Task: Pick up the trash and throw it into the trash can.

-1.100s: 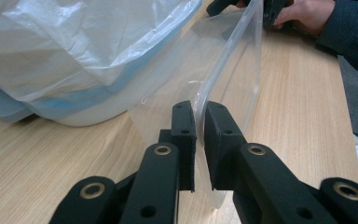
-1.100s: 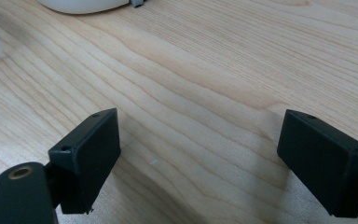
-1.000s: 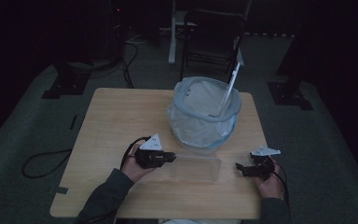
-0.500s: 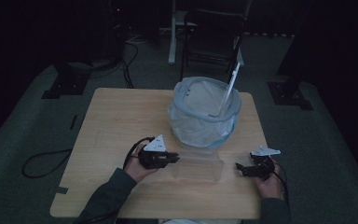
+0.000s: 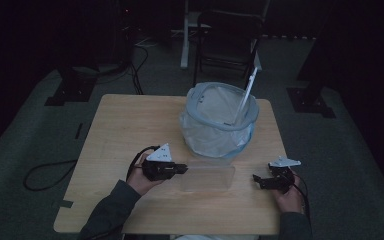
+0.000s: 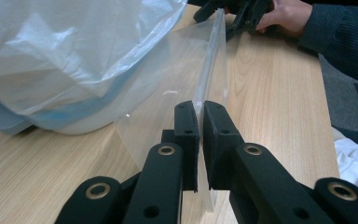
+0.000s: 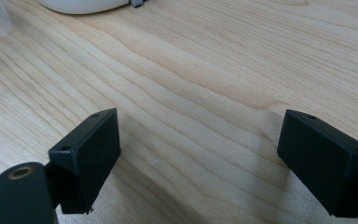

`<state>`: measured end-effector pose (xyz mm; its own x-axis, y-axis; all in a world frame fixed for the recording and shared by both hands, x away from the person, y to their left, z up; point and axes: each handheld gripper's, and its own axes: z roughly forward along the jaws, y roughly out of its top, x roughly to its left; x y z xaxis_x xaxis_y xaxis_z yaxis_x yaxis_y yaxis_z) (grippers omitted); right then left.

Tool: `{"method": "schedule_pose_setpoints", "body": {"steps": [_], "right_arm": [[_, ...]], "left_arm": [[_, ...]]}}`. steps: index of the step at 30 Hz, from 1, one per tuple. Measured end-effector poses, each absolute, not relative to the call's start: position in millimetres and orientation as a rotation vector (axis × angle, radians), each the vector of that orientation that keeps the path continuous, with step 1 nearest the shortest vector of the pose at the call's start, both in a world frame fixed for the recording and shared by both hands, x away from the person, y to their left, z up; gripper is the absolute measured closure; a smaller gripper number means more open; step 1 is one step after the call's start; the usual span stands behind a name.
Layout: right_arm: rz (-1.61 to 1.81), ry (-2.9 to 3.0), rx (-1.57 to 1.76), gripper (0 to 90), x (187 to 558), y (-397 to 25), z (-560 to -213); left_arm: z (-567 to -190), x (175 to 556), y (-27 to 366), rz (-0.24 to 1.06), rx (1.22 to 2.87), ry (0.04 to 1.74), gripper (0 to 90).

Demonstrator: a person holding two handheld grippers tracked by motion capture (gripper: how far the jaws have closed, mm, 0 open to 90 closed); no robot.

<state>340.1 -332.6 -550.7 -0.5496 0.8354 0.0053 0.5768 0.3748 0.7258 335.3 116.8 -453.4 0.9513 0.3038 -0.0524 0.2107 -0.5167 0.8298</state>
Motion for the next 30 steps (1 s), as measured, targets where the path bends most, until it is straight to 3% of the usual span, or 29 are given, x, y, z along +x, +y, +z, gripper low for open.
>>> {"method": "schedule_pose_setpoints", "body": {"steps": [22,30], "right_arm": [[0.983,2.277,1.231,12.3,340,-333,-551],[0.983,2.277,1.233,12.3,340,-332,-551]], "left_arm": [[-444,333,179,0.188,2.048,0.523,86.4],[-434,334,200,0.281,1.992,0.615,86.7]]}}
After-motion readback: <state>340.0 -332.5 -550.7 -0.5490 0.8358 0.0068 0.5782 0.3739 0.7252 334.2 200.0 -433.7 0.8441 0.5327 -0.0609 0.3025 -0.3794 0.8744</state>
